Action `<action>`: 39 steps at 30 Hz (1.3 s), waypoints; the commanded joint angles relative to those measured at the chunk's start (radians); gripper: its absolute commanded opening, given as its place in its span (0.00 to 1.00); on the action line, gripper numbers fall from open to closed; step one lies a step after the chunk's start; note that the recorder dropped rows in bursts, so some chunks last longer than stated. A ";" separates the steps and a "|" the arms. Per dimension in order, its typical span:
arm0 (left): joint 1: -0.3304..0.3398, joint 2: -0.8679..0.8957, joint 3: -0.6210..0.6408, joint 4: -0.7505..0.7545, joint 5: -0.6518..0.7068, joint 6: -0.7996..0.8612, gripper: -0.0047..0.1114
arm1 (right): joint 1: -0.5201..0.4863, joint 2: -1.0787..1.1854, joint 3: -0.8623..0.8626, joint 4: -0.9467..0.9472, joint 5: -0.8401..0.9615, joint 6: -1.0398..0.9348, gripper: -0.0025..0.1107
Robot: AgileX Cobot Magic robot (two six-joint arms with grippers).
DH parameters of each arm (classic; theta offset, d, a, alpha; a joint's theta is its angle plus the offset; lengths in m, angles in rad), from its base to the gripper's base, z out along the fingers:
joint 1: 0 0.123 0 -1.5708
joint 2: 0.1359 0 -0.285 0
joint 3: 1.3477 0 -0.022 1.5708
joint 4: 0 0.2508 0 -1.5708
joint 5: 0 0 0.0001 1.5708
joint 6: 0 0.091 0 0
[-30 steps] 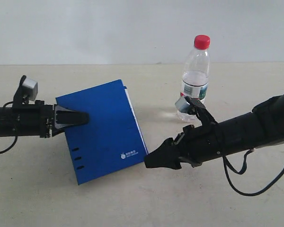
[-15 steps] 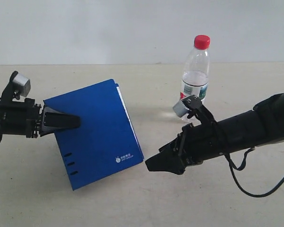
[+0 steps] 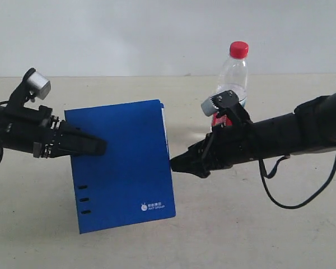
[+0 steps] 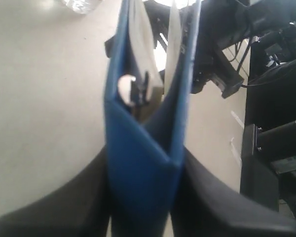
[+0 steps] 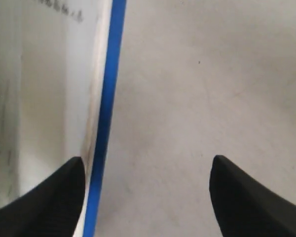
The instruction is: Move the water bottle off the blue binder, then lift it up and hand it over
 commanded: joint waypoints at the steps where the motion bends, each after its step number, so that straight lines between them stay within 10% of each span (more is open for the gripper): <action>1: -0.015 -0.058 0.000 -0.013 0.027 -0.032 0.08 | 0.055 -0.013 -0.038 0.003 -0.041 -0.030 0.58; 12: -0.008 -0.102 0.000 0.108 0.027 -0.077 0.08 | 0.106 -0.016 -0.038 -0.030 -0.013 0.094 0.58; 27: 0.182 -0.216 0.005 0.003 0.027 -0.101 0.08 | 0.106 -0.214 -0.038 -0.539 0.223 0.693 0.58; 30: 0.182 -0.354 0.007 0.033 0.027 -0.146 0.08 | 0.106 -0.249 -0.038 -0.628 0.206 0.796 0.47; 34: 0.180 -0.604 0.069 0.059 0.027 -0.217 0.08 | 0.106 -0.284 -0.038 -0.658 0.204 0.834 0.02; 39: 0.180 -0.848 0.168 0.053 -0.036 -0.270 0.08 | 0.106 -0.402 -0.038 -0.656 0.192 0.847 0.02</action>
